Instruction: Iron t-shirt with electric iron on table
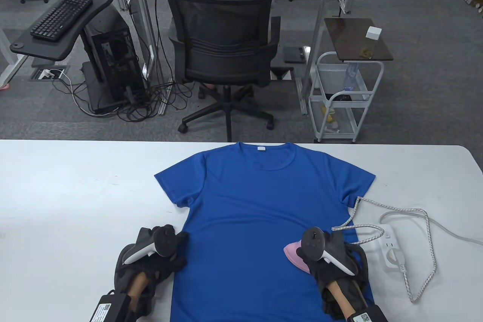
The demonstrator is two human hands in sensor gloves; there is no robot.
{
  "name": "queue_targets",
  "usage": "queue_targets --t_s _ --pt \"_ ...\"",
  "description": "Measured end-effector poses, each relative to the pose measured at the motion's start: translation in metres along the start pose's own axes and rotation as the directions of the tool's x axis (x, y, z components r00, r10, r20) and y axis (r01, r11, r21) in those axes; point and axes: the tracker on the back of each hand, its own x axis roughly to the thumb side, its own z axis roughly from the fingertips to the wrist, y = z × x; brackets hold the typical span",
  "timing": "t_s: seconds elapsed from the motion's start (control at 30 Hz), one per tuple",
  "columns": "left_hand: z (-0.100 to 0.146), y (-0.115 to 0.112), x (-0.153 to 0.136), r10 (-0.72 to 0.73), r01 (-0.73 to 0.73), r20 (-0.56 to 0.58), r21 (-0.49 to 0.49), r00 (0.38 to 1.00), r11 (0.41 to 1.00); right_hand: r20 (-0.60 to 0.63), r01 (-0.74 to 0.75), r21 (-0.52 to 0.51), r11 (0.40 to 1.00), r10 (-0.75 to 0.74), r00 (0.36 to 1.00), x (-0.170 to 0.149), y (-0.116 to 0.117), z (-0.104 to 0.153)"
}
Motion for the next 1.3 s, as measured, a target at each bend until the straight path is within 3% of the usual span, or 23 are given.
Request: queue_targets --t_s 0.27,0.43,0.67,0.97,1.1,1.3 --pt "0.0 0.0 0.0 -0.002 0.002 0.0 -0.002 1.0 1.0 -0.209 0.043 -0.023 0.999 -0.047 0.977 -0.019 -0.011 -0.039" --pt "0.0 0.0 0.0 -0.004 0.004 -0.001 -0.004 1.0 1.0 -0.228 0.05 -0.017 0.999 -0.052 0.972 -0.025 -0.014 -0.049" --pt "0.0 0.0 0.0 -0.004 0.004 -0.001 -0.003 1.0 1.0 -0.164 0.059 0.003 0.998 -0.058 0.985 -0.028 -0.013 -0.042" --pt "0.0 0.001 0.0 -0.004 0.004 -0.002 -0.005 1.0 1.0 -0.017 0.011 0.028 1.0 -0.01 1.0 -0.045 -0.008 -0.011" --pt "0.0 0.001 0.0 -0.006 0.006 -0.002 -0.007 1.0 1.0 -0.014 0.018 0.023 1.0 -0.018 1.0 -0.051 -0.007 -0.003" --pt "0.0 0.001 0.001 -0.01 0.01 -0.002 -0.007 1.0 1.0 -0.069 0.029 0.011 1.0 -0.028 0.997 -0.049 -0.009 -0.01"
